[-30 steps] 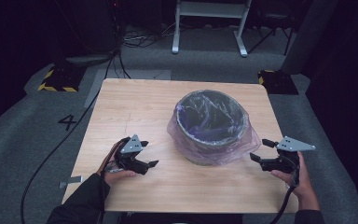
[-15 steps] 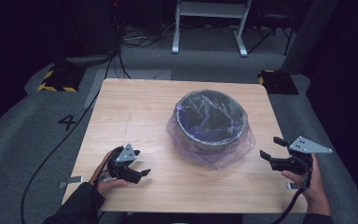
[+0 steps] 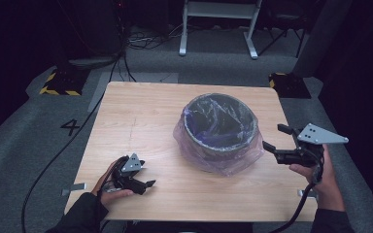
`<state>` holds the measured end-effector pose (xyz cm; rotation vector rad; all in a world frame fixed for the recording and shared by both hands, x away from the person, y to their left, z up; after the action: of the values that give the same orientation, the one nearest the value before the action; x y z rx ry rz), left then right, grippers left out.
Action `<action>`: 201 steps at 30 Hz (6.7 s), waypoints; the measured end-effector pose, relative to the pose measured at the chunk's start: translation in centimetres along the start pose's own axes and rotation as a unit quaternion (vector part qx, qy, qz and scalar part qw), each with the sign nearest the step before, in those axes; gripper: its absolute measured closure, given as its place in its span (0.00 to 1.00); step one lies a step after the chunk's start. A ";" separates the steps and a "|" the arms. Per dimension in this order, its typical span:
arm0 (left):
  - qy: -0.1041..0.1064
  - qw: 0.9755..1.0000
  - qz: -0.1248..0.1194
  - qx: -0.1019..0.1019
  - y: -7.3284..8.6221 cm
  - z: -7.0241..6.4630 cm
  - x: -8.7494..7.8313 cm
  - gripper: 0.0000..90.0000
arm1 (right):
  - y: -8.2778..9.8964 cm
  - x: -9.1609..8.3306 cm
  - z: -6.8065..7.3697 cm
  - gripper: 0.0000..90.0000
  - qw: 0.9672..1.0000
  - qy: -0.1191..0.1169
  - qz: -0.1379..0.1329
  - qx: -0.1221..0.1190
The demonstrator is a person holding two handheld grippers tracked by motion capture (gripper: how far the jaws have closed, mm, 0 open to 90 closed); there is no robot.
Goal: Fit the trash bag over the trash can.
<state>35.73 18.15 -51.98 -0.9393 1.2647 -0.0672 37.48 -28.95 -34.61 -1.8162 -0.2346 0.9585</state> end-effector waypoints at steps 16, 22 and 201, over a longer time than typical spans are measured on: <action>0.005 1.000 0.014 0.000 0.3 0.1 0.5 0.16 | -7.2 5.1 1.7 0.22 0.998 -0.028 0.031 -0.050; 0.004 1.000 0.016 0.002 0.3 0.1 0.5 0.16 | -8.1 7.0 2.0 0.22 0.997 -0.033 0.047 -0.056; 0.007 1.000 0.014 0.004 0.1 0.2 0.6 0.16 | 18.3 4.2 0.8 0.21 0.976 0.031 0.176 0.127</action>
<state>36.03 17.97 -52.56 -0.9150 1.2900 -0.0567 35.00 -34.43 -52.39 -1.6742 0.2490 1.1162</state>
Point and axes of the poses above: each handheld gripper's, and its own axes: x roughly forward along the jaws, y roughly out of its underside, z roughly to its left, the point moved 3 cm from there along x, roughly forward along the jaws, and after that the axes turned 8 degrees about z, right-handed, at the moved point
